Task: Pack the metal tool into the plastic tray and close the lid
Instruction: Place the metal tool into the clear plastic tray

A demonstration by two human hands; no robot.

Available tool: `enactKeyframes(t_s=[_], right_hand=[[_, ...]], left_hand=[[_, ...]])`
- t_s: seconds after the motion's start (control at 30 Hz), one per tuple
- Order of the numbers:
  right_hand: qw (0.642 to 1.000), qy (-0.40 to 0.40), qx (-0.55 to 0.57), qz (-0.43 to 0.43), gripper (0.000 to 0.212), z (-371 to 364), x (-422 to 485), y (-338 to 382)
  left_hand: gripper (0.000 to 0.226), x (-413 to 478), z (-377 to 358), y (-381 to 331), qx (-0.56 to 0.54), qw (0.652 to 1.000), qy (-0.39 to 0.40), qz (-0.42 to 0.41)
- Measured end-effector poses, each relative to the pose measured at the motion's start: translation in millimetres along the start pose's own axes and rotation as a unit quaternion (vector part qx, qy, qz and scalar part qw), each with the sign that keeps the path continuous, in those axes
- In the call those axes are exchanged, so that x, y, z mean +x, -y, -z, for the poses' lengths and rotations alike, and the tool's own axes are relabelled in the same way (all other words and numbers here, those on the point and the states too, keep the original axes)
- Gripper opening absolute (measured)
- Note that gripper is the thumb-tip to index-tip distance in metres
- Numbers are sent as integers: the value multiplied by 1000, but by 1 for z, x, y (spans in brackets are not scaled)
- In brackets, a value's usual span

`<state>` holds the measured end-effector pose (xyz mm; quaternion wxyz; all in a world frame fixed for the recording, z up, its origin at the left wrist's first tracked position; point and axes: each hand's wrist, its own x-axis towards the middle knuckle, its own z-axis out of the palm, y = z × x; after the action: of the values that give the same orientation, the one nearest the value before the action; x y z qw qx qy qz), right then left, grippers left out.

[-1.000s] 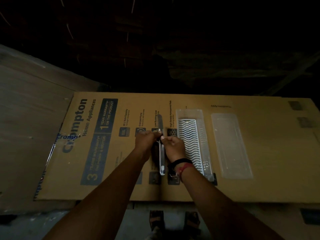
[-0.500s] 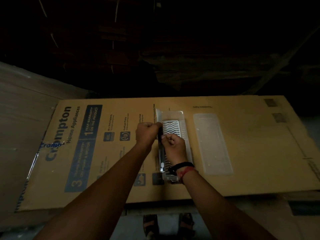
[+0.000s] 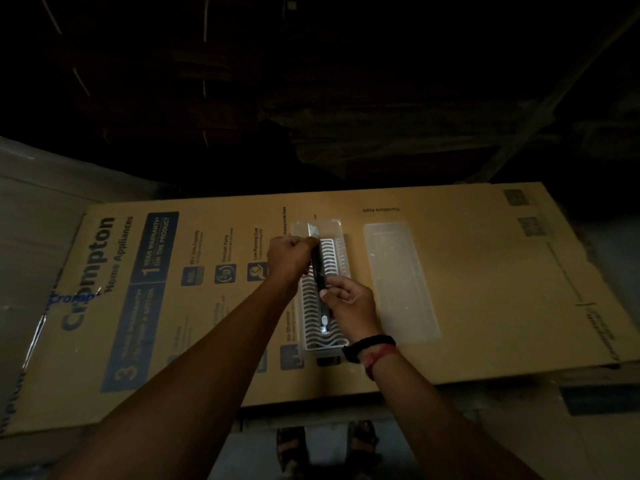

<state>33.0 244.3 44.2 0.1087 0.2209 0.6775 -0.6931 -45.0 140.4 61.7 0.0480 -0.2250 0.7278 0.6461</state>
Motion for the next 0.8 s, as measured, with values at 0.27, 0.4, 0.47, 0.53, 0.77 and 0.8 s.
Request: enactKeyframes(t_s=[0.27, 0.4, 0.47, 0.53, 0.77, 0.8], right_hand=[[999, 12, 48, -18, 38, 22, 2, 0], [997, 39, 70, -14, 47, 28, 1, 9], [996, 45, 80, -11, 53, 30, 1, 13], [994, 49, 93, -11, 58, 31, 3, 15], [990, 65, 116, -39, 67, 38, 4, 11], [989, 67, 124, -43, 67, 38, 4, 11]], left_hand=[[20, -6, -14, -1, -25, 998, 57, 24], [19, -11, -17, 3, -31, 995, 83, 42], [20, -13, -19, 4, -37, 994, 94, 52], [17, -15, -19, 4, -45, 992, 106, 59], [10, -20, -16, -2, -41, 990, 128, 39], [10, -21, -15, -3, -34, 990, 131, 37]])
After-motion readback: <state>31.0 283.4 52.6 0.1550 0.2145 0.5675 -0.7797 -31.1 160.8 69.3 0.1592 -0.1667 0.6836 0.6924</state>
